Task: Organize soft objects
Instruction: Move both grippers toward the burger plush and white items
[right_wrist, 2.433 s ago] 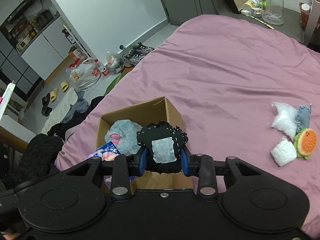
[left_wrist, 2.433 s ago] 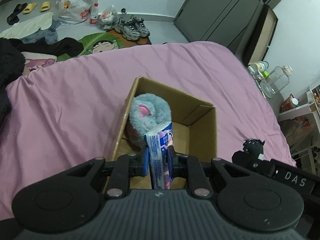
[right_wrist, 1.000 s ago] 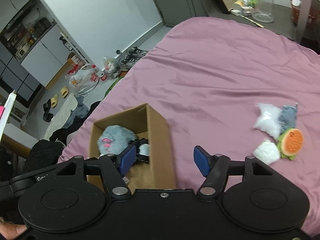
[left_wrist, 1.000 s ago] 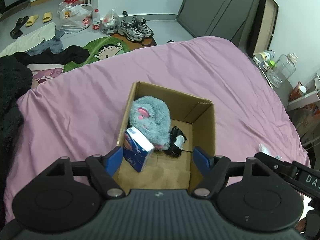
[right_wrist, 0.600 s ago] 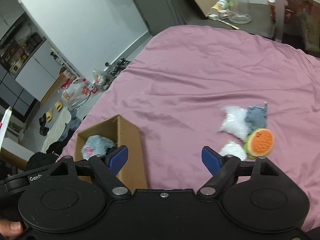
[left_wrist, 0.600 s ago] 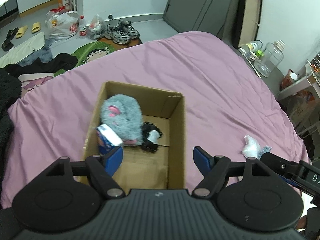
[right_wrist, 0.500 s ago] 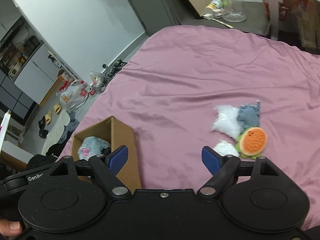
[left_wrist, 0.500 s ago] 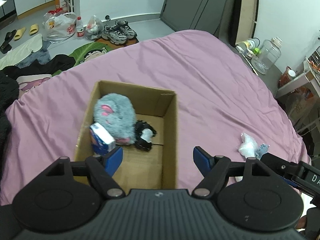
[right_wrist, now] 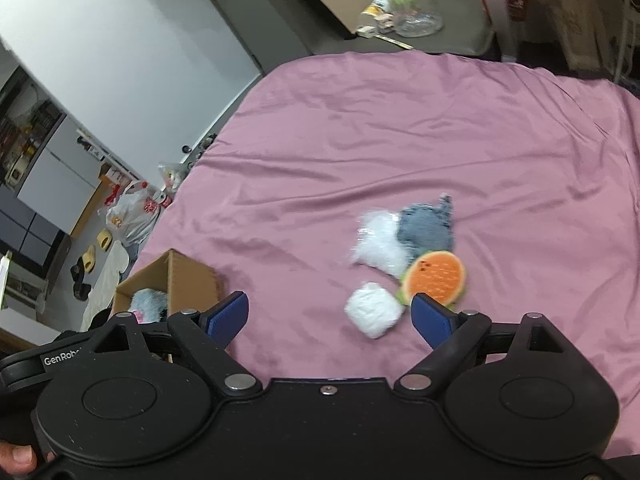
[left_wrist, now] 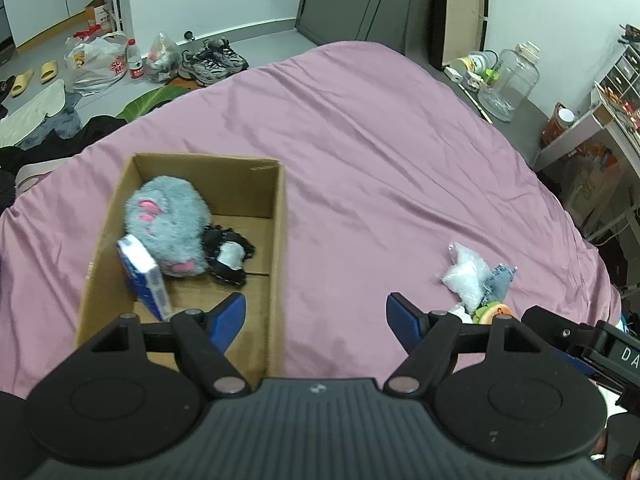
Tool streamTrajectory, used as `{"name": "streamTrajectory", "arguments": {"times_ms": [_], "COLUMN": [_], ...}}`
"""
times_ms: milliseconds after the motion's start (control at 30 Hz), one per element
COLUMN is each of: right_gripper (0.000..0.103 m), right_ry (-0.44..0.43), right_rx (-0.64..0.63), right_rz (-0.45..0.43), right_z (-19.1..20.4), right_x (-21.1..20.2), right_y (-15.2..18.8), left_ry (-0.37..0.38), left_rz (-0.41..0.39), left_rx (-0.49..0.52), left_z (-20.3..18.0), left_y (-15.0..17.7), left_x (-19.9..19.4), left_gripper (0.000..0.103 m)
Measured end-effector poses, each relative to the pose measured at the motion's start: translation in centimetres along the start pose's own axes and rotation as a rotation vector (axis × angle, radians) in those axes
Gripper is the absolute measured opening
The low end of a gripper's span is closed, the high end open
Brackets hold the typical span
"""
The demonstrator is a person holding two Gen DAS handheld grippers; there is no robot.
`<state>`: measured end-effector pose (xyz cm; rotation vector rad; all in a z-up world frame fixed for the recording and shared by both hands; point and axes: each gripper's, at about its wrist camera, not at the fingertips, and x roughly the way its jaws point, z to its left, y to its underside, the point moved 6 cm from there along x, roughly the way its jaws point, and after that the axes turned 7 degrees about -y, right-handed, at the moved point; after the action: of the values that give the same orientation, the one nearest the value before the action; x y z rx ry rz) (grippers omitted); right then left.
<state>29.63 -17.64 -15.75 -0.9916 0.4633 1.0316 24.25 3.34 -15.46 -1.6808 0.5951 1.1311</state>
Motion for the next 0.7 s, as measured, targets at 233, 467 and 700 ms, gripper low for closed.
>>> {"name": "streamTrajectory", "arguments": {"times_ms": [233, 467, 700], "right_gripper": [0.083, 0.073, 0.064], "right_ry": [0.012, 0.01, -0.017], "right_rx": [0.041, 0.08, 0.093], "right_rz": [0.012, 0.042, 0.072], "right_z": [-3.5, -6.5, -8.6], "right_x": [0.3, 1.4, 2.7], "right_y": [0.1, 0.0, -0.2], "left_ry": [0.01, 0.022, 0.043], "left_rz": [0.036, 0.07, 0.075], "left_rx": [0.006, -0.012, -0.052], "left_z": [-3.1, -5.7, -8.1], "left_y": [0.9, 1.5, 2.5], "left_x": [1.5, 3.3, 5.0], "left_gripper": [0.076, 0.076, 0.076]}}
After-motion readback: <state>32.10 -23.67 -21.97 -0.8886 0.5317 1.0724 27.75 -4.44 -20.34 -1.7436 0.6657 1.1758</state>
